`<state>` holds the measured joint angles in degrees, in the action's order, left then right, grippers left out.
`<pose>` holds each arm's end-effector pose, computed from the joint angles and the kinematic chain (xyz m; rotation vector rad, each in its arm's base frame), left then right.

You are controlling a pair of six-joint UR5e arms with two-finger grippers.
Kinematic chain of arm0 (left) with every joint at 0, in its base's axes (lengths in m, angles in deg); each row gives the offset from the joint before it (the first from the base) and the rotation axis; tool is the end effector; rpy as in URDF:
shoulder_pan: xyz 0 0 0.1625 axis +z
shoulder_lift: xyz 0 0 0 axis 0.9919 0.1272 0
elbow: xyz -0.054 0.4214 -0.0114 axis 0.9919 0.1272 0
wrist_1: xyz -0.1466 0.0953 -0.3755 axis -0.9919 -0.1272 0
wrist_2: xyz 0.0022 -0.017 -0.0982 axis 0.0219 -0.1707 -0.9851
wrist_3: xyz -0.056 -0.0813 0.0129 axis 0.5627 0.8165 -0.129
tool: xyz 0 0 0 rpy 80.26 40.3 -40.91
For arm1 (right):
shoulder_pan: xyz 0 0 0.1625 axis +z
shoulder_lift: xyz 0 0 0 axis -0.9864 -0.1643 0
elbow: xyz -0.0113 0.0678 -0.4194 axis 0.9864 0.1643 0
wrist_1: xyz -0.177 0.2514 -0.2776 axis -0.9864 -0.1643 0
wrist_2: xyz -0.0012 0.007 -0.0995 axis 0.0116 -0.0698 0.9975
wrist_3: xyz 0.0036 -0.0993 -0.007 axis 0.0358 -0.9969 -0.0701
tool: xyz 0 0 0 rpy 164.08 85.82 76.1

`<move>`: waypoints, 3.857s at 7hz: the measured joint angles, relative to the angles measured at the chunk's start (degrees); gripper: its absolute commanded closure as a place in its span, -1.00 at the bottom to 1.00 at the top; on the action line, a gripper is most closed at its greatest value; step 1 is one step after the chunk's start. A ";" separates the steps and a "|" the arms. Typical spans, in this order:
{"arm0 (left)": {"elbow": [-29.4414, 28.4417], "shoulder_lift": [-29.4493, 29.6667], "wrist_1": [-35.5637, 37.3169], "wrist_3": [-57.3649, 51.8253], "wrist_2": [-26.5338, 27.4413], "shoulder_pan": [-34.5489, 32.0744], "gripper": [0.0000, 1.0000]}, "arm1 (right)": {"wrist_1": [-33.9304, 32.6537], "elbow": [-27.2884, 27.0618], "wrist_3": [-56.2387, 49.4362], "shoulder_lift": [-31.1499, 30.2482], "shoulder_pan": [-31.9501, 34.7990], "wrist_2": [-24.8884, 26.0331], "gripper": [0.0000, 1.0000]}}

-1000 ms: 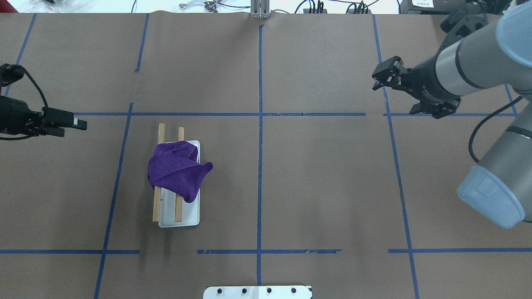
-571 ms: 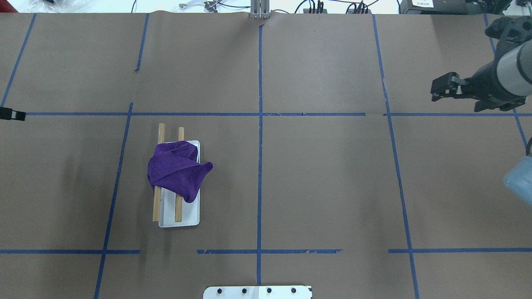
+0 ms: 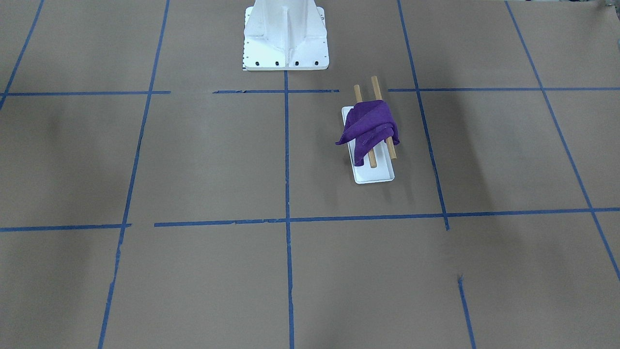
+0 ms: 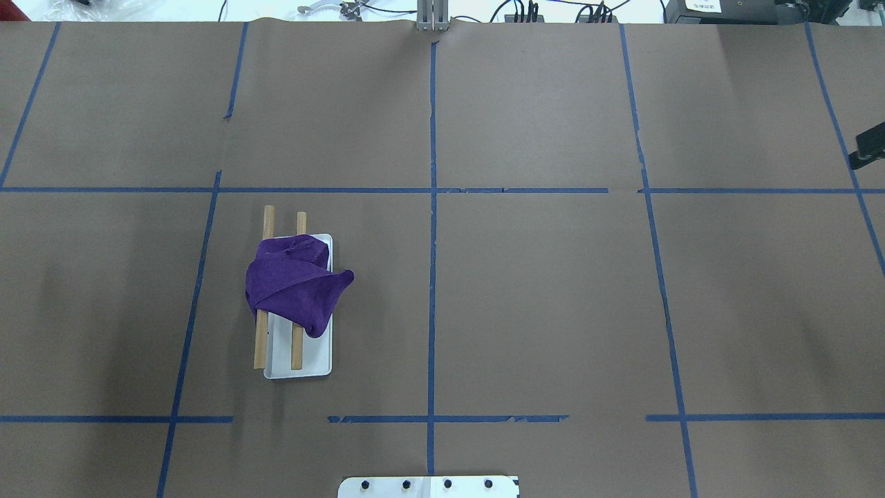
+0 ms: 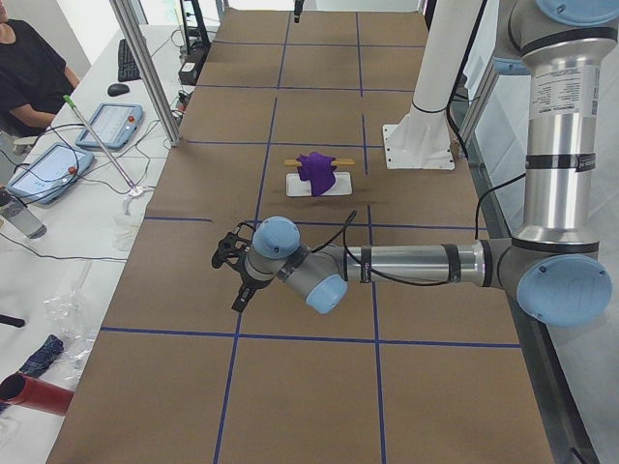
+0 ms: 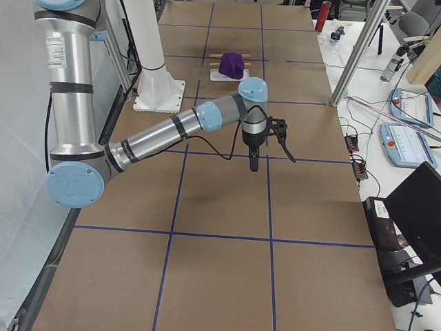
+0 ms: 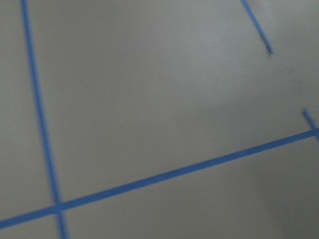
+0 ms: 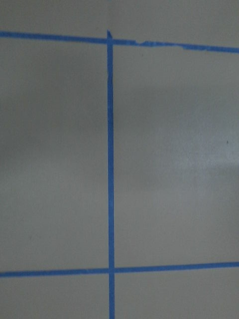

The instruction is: Hang towel on rack

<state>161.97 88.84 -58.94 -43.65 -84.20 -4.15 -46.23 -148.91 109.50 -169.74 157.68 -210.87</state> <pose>-0.0383 -0.4975 0.6174 0.4519 0.7569 0.1860 -0.0380 -0.4883 0.4683 0.1095 -0.7249 0.0283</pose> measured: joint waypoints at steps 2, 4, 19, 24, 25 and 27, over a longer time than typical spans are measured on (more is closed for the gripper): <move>6.05 0.90 19.01 -2.54 -0.41 -2.30 -1.00 | -0.10 7.05 -18.41 -2.70 5.40 -2.88 -1.00; 10.23 1.75 34.62 -2.70 -1.05 -2.78 -1.00 | -0.32 10.29 -27.57 -5.62 6.89 -5.54 -1.00; 13.94 0.41 40.64 -3.82 -6.69 1.72 -1.00 | -0.11 9.16 -24.69 -6.14 7.07 -7.72 -1.00; 13.52 0.42 39.40 -3.69 -6.76 1.89 -1.00 | 0.05 8.59 -24.75 -5.82 7.06 -7.84 -1.00; 13.26 0.37 38.31 -3.50 -6.82 1.90 -1.00 | 0.30 8.72 -24.73 -5.77 7.06 -8.09 -1.00; 12.79 1.28 37.66 -3.38 -6.76 1.87 -1.00 | 0.62 8.87 -24.68 -5.93 7.07 -8.68 -1.00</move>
<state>174.76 90.13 -21.28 -47.03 -90.96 -2.28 -45.61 -140.05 84.82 -175.67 164.74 -219.55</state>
